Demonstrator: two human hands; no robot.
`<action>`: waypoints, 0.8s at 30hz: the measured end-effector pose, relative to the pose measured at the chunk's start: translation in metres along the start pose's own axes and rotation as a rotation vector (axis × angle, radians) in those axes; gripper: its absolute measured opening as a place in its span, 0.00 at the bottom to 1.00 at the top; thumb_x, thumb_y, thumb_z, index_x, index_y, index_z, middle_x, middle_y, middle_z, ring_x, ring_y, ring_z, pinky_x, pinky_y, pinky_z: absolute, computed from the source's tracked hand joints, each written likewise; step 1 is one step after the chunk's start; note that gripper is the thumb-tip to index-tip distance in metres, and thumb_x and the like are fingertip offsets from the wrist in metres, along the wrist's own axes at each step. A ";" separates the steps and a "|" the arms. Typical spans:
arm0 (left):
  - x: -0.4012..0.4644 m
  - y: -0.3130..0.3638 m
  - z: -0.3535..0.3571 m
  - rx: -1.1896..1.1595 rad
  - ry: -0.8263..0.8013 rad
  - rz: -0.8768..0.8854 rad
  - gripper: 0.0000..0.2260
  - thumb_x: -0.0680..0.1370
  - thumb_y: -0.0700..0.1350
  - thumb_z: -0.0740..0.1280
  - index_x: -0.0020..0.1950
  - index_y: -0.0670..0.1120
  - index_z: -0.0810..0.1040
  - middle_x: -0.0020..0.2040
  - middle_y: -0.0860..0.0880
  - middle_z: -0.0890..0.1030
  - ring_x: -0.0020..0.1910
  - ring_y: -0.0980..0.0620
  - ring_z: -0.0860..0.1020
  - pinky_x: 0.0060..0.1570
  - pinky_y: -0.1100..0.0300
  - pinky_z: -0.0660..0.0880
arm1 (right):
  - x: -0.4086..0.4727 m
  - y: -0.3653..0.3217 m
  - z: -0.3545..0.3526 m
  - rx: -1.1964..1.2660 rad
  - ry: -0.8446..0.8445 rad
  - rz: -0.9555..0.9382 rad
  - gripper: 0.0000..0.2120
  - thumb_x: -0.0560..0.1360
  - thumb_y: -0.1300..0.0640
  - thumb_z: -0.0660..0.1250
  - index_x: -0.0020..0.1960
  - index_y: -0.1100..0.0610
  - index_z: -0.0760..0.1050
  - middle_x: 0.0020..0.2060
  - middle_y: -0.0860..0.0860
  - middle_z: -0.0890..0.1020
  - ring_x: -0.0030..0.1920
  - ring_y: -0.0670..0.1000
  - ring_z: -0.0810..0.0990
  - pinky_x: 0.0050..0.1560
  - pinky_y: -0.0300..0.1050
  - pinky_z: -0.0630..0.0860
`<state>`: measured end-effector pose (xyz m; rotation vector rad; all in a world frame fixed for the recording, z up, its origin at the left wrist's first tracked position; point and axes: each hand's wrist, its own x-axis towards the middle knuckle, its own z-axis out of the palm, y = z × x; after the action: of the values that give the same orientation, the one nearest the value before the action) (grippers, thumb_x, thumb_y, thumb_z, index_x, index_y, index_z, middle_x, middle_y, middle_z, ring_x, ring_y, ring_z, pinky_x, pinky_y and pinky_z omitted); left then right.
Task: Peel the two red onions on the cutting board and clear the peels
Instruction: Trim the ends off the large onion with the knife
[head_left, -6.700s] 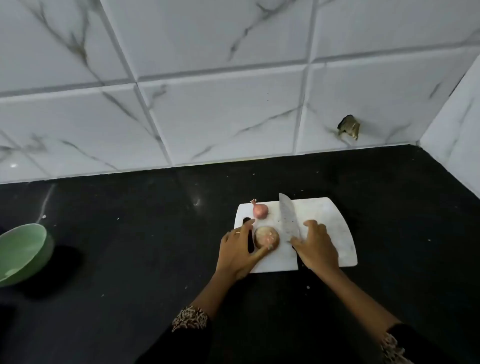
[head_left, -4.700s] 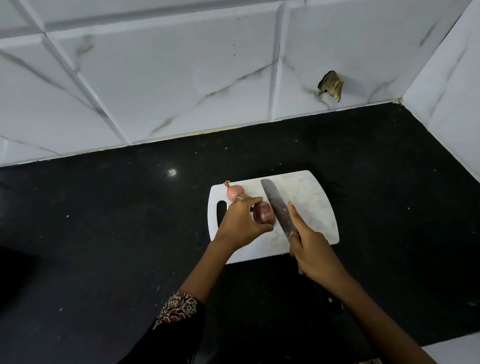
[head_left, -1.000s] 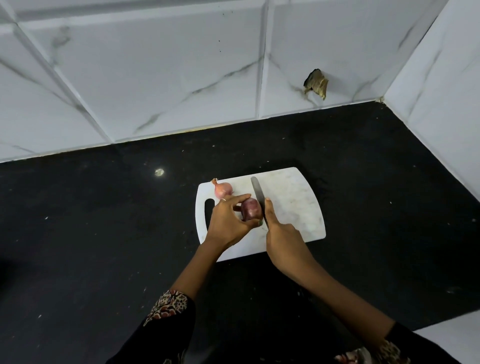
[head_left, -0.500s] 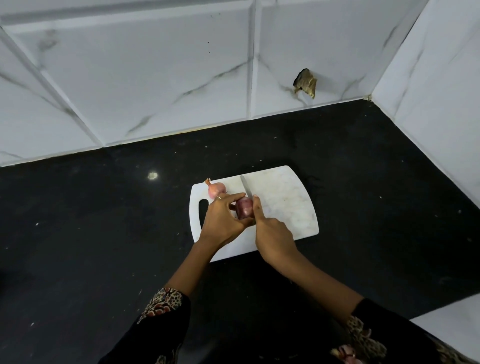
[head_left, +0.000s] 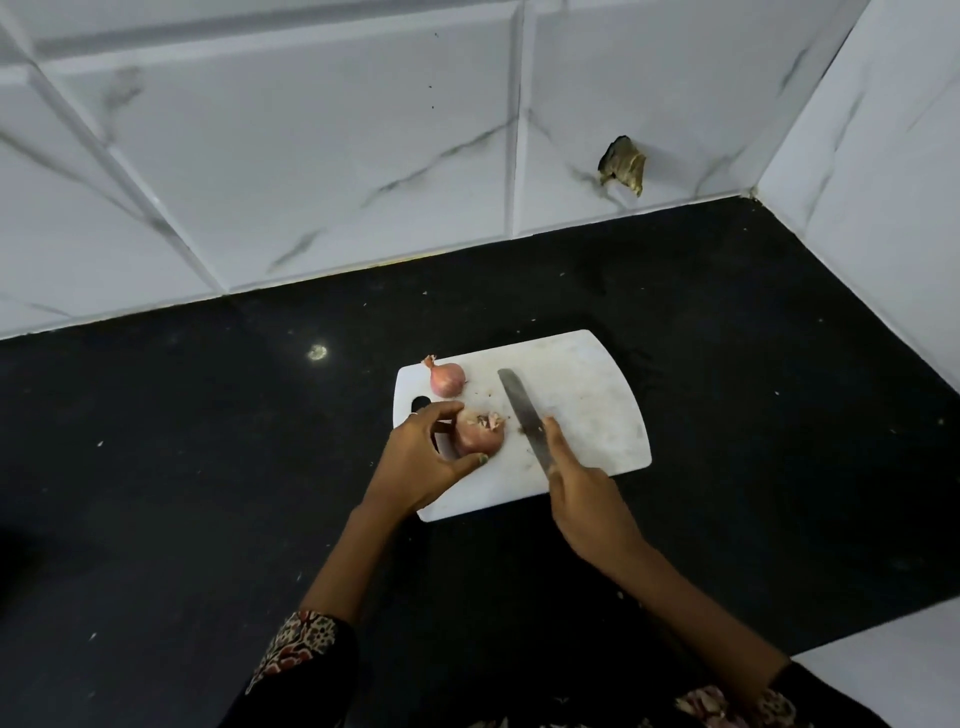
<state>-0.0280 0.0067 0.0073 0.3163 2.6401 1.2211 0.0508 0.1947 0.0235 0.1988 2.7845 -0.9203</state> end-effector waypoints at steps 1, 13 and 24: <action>-0.001 0.001 0.000 0.015 0.001 0.007 0.29 0.67 0.51 0.78 0.66 0.48 0.74 0.61 0.51 0.78 0.58 0.55 0.77 0.61 0.57 0.74 | 0.001 0.003 -0.003 0.063 0.052 0.002 0.29 0.81 0.58 0.54 0.76 0.46 0.44 0.30 0.51 0.74 0.31 0.49 0.76 0.36 0.44 0.75; 0.001 0.013 0.017 0.077 0.081 0.015 0.33 0.65 0.55 0.78 0.66 0.50 0.73 0.62 0.51 0.77 0.60 0.52 0.74 0.61 0.53 0.72 | 0.045 -0.039 -0.017 0.430 0.135 0.156 0.18 0.67 0.47 0.75 0.45 0.58 0.72 0.35 0.51 0.77 0.30 0.48 0.76 0.20 0.33 0.70; 0.000 0.019 0.018 0.079 0.120 0.010 0.32 0.64 0.54 0.78 0.65 0.47 0.74 0.59 0.49 0.76 0.56 0.52 0.74 0.52 0.62 0.71 | 0.059 -0.038 -0.009 0.701 0.025 0.262 0.08 0.69 0.61 0.74 0.45 0.58 0.76 0.30 0.51 0.78 0.18 0.45 0.69 0.21 0.38 0.68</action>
<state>-0.0214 0.0317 0.0106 0.2783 2.7975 1.1759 -0.0150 0.1742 0.0388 0.6555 2.2577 -1.7706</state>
